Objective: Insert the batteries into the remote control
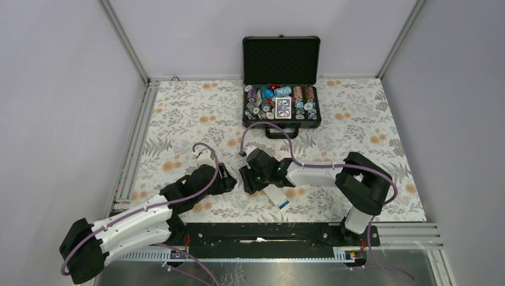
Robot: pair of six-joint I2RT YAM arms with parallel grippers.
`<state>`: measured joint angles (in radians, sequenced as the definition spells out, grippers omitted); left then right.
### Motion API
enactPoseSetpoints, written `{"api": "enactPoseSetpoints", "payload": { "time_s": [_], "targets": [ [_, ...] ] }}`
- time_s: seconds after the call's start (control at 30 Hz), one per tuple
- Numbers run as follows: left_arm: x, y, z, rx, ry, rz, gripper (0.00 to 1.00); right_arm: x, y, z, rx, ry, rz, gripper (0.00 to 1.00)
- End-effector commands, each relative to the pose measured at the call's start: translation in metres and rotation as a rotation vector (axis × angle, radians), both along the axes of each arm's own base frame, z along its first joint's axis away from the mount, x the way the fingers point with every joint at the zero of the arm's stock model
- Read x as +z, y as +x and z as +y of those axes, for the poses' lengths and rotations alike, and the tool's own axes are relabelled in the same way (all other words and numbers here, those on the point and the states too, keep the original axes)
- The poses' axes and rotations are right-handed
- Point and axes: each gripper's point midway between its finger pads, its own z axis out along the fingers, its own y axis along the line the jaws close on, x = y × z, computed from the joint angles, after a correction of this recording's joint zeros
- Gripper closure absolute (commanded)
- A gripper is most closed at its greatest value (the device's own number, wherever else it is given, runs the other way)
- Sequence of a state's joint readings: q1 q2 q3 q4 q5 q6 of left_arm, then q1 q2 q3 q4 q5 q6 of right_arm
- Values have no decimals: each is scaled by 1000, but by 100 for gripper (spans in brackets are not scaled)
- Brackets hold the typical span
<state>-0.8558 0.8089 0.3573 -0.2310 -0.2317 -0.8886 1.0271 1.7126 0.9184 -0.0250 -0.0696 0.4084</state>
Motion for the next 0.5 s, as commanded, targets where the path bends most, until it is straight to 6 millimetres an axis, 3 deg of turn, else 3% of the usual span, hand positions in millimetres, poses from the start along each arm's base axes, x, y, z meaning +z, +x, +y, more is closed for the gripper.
{"api": "enactPoseSetpoints", "payload": {
  "time_s": [0.0, 0.23, 0.47],
  "targets": [
    [-1, 3, 15, 39, 33, -31, 47, 7, 4, 18, 3, 11, -24, 48],
    [-2, -1, 20, 48, 19, -31, 47, -7, 2, 22, 4, -48, -26, 54],
    [-3, -1, 20, 49, 10, -33, 47, -23, 6, -4, -42, -225, -96, 56]
  ]
}}
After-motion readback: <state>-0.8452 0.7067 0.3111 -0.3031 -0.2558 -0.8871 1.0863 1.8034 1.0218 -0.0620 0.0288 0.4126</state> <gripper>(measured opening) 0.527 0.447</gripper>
